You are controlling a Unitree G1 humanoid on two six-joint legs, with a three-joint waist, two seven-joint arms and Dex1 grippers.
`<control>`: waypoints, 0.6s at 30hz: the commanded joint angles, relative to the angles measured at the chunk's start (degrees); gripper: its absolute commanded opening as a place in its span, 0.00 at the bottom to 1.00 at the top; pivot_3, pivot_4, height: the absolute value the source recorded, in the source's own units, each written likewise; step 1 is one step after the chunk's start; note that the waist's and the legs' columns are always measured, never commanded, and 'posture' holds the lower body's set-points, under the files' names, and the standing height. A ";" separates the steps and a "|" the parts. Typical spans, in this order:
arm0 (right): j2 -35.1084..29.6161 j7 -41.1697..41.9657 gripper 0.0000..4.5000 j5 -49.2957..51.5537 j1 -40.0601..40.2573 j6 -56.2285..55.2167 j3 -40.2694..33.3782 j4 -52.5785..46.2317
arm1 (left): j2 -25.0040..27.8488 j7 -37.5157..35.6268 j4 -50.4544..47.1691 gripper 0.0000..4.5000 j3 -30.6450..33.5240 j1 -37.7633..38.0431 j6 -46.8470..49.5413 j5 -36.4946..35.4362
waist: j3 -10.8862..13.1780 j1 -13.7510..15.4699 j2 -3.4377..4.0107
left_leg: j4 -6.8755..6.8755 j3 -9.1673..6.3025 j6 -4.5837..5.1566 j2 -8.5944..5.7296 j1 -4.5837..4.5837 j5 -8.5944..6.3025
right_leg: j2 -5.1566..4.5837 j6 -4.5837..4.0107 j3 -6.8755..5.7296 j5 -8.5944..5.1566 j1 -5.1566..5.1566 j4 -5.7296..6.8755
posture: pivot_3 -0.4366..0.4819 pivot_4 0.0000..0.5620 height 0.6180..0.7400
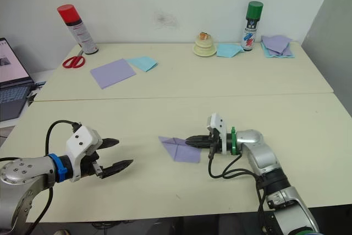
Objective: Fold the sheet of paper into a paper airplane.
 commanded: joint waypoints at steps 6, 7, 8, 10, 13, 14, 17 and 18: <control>2.40 -5.43 0.01 -1.94 3.08 -0.74 2.23 -7.22 | 1.08 0.86 2.97 1.00 0.82 -0.02 -3.67 -0.95 | 0.00 0.08 0.00 | 0.01 -0.01 -0.01 -0.02 -0.01 -0.01 | 0.00 0.00 0.00 0.00 0.00 -0.02 | 0.48 0.27 1.00; 2.08 -5.60 0.01 -2.40 3.43 -1.34 2.58 -7.61 | 1.21 0.86 3.10 1.00 0.69 -0.15 -3.81 -1.04 | 0.00 0.08 0.00 | 0.01 -0.01 -0.02 -0.03 -0.01 -0.01 | 0.00 0.00 0.00 0.00 0.00 -0.02 | 0.48 0.27 1.00; 1.68 -5.39 0.01 -2.59 3.75 -1.76 2.92 -7.98 | 1.31 0.87 3.21 1.00 0.56 -0.27 -3.94 -1.10 | 0.00 0.08 0.00 | 0.01 -0.01 -0.02 -0.02 -0.01 -0.01 | 0.00 0.00 -0.01 0.00 0.00 -0.02 | 0.48 0.27 1.00; 0.06 -3.60 0.01 -3.66 4.74 -4.26 4.09 -9.10 | 1.39 0.85 3.55 1.00 0.22 -0.87 -4.04 -1.32 | 0.00 0.09 0.00 | 0.01 -0.02 -0.02 -0.02 -0.01 -0.01 | 0.00 0.00 -0.02 0.00 0.01 -0.02 | 0.48 0.27 1.00; -1.61 -1.50 0.01 -3.29 5.39 -6.42 4.46 -9.80 | 1.36 0.51 4.34 1.00 -0.68 -3.06 -3.81 -2.16 | 0.00 0.10 0.00 | 0.01 -0.01 -0.02 -0.03 0.00 -0.02 | 0.00 0.00 -0.02 0.00 0.02 -0.03 | 0.48 0.27 1.00; -2.18 -0.92 0.01 -3.40 5.32 -7.31 4.67 -9.93 | 1.28 0.62 4.63 1.00 -0.95 -4.18 -3.54 -2.53 | 0.00 0.09 0.00 | 0.01 -0.01 -0.02 -0.02 0.00 -0.02 | 0.00 0.00 -0.03 0.00 0.02 -0.02 | 0.48 0.27 1.00; -3.76 0.58 0.01 -4.46 5.14 -10.01 5.91 -10.31 | 0.89 1.31 5.26 1.00 -1.73 -7.84 -2.61 -4.03 | 0.00 0.09 0.00 | 0.02 -0.02 -0.02 -0.02 0.00 -0.01 | 0.01 0.00 -0.05 0.00 0.03 -0.02 | 0.48 0.27 1.00; -4.00 0.79 0.01 -4.72 5.17 -10.49 6.23 -10.38 | 0.54 1.93 5.61 1.00 -2.28 -9.58 -2.19 -4.39 | 0.00 0.10 0.00 | 0.02 -0.02 -0.02 -0.02 0.00 -0.01 | 0.01 0.01 -0.06 0.00 0.03 -0.02 | 0.48 0.27 1.00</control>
